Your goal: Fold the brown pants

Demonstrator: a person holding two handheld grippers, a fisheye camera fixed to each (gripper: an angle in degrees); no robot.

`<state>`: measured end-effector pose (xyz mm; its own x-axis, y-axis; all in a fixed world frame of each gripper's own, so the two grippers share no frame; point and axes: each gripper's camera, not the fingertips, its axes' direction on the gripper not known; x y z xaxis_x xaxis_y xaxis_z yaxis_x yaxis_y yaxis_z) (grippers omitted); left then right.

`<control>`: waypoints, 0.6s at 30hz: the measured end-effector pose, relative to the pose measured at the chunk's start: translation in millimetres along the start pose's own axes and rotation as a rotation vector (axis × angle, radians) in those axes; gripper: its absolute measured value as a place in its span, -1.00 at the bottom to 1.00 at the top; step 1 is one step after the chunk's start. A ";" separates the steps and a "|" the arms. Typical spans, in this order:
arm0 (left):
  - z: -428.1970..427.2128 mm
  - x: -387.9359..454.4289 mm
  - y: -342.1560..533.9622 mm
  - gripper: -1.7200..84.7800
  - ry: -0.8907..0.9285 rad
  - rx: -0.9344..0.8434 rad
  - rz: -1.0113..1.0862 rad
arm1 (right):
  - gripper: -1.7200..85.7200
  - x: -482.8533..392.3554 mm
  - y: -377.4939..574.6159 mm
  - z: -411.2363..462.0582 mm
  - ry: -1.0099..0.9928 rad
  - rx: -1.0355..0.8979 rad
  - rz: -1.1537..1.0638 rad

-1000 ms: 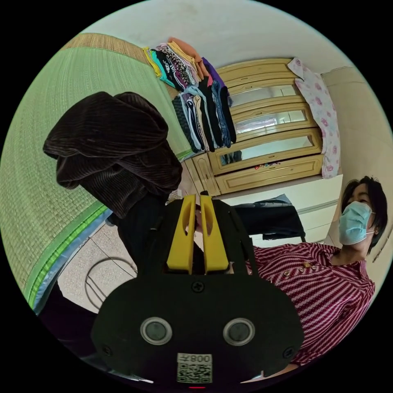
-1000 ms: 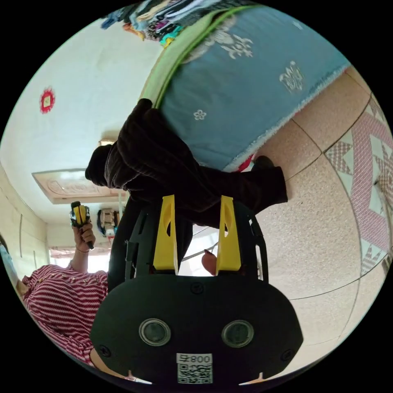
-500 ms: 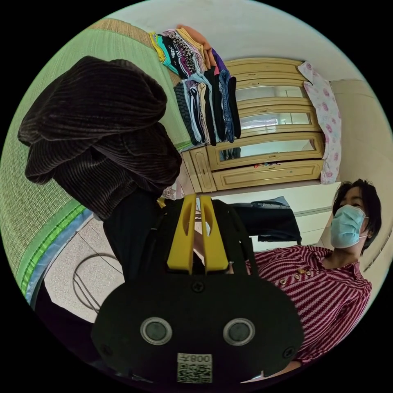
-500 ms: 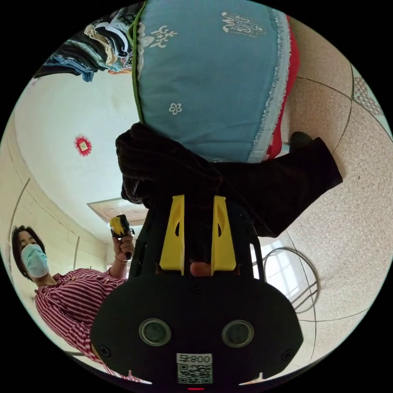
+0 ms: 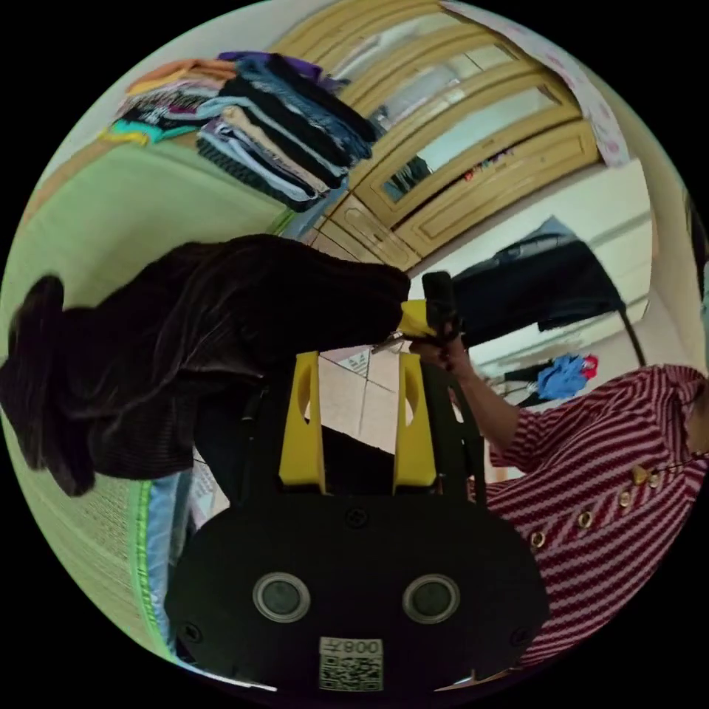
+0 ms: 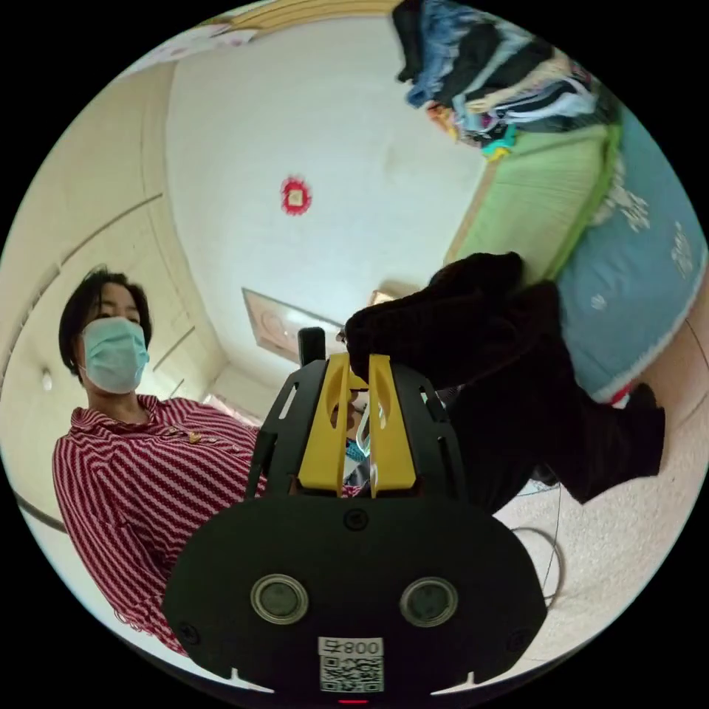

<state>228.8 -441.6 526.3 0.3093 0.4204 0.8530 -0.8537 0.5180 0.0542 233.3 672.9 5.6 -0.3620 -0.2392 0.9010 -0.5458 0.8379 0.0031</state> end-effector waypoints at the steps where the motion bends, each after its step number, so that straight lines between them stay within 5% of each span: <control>1: -0.6 12.6 -5.3 -0.64 -0.111 -0.001 0.035 | -0.89 -13.4 -3.6 15.3 0.015 -0.044 -0.032; 5: -6.5 35.4 -6.4 -0.72 -0.364 0.037 0.071 | -0.92 -40.3 -7.4 45.1 0.036 -0.097 -0.096; 8: -20.1 38.7 -0.5 -0.78 -0.272 0.149 0.076 | -0.95 -53.7 -7.3 76.0 -0.178 -0.145 -0.153; 14: -14.1 33.5 8.0 -0.86 -0.372 0.091 0.017 | -0.95 -51.5 7.1 89.5 0.041 -0.158 -0.170; 18: -2.0 15.0 19.8 -0.84 -0.268 0.051 -0.069 | -0.91 4.1 53.3 21.7 0.423 -0.087 -0.010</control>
<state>217.4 -423.5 539.1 0.2512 0.1696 0.9530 -0.8564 0.4978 0.1372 186.3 705.9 0.1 -0.0053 -0.0410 0.9991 -0.4754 0.8792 0.0335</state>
